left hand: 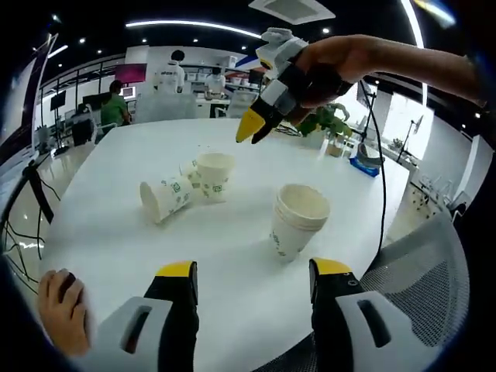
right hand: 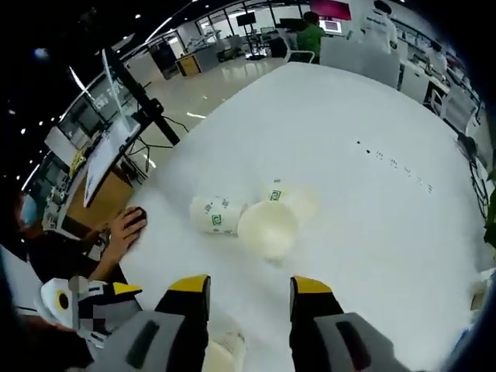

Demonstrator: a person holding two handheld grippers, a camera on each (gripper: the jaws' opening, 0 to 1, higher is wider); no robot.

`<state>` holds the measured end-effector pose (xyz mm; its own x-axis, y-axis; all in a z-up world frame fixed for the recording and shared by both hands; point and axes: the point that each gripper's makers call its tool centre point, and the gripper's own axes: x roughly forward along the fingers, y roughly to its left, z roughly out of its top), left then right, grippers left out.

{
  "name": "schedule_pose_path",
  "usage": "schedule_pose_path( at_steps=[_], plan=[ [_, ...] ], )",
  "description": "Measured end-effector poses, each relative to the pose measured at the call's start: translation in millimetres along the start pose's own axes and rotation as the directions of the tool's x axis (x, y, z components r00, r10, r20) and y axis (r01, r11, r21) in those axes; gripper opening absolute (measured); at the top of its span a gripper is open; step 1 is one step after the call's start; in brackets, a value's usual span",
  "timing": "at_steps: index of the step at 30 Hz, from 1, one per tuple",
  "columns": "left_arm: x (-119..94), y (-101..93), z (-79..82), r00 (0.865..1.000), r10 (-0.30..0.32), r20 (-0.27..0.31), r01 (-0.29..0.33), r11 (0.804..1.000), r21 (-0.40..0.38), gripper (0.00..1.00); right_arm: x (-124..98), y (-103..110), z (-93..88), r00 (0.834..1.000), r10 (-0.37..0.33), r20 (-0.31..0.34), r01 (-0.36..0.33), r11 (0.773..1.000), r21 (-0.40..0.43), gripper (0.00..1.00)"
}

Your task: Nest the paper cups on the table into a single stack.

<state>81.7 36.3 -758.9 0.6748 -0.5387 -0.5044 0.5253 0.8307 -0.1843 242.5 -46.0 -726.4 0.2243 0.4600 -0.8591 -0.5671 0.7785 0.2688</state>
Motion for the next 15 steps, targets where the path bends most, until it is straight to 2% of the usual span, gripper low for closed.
schedule_pose_path(
  at_steps=[5, 9, 15],
  plan=[
    [1, 0.7, 0.7, 1.0, 0.0, 0.005, 0.0, 1.0, -0.001, 0.58, 14, -8, 5.2, 1.0, -0.004, -0.001, 0.004, 0.999, 0.04, 0.39],
    [0, 0.1, 1.0, 1.0, -0.001, 0.003, 0.001, 1.0, -0.002, 0.59, 30, -21, 10.5, 1.0, -0.009, 0.0, 0.009, 0.992, 0.123, 0.38],
    [1, 1.2, -0.2, 1.0, 0.0, 0.0, 0.0, 1.0, -0.004, 0.59, 43, -29, 13.1, 1.0, -0.005, -0.003, 0.006, 0.983, 0.184, 0.38]
  ],
)
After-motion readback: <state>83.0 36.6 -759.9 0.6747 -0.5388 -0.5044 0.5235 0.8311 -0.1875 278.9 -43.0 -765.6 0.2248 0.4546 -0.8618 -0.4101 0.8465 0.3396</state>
